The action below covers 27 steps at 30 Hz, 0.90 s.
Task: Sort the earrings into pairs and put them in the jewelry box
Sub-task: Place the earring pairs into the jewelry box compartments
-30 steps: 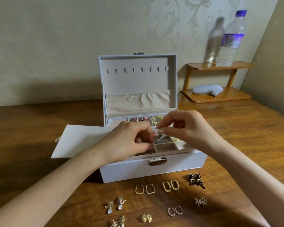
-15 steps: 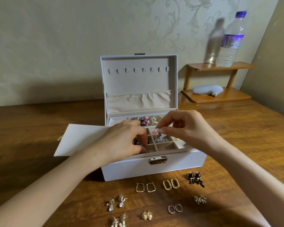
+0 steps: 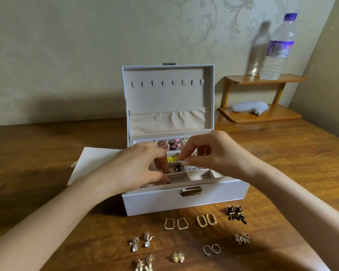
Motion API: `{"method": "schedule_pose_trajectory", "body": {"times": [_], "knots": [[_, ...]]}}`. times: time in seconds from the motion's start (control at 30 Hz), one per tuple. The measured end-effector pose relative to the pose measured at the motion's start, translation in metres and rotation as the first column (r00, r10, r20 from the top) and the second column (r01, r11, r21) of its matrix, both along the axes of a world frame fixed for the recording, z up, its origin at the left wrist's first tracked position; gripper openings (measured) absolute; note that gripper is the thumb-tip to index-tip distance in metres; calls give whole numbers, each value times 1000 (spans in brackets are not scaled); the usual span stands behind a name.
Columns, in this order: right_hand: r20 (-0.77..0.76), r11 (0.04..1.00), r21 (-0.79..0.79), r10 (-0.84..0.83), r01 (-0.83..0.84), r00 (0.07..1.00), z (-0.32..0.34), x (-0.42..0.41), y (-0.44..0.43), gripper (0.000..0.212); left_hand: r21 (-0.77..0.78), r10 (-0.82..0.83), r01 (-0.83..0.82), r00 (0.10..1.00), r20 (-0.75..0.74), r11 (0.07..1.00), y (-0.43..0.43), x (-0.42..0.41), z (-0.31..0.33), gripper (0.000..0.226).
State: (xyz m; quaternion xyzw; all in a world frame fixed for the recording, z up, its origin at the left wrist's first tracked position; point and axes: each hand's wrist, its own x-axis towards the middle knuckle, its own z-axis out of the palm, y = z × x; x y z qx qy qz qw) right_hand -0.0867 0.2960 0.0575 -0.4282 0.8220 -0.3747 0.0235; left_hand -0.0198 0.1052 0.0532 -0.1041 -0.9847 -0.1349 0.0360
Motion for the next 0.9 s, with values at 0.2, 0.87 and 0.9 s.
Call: {"method": "schedule_pose_trajectory", "body": {"times": [0.2,0.87,0.9], "knots": [[-6,999,51,15,-15,1000,5,-1,1,13,137,35,-30,999,-38,990,-7,8,5,4],[-47,932,333,167,-142,985,20,-9,-7,10,277,21,71,949,-316,958,-26,4,4,12],[-49,931,337,169,-143,984,20,-10,-6,9,284,17,78,948,-317,956,-26,3,3,15]]}}
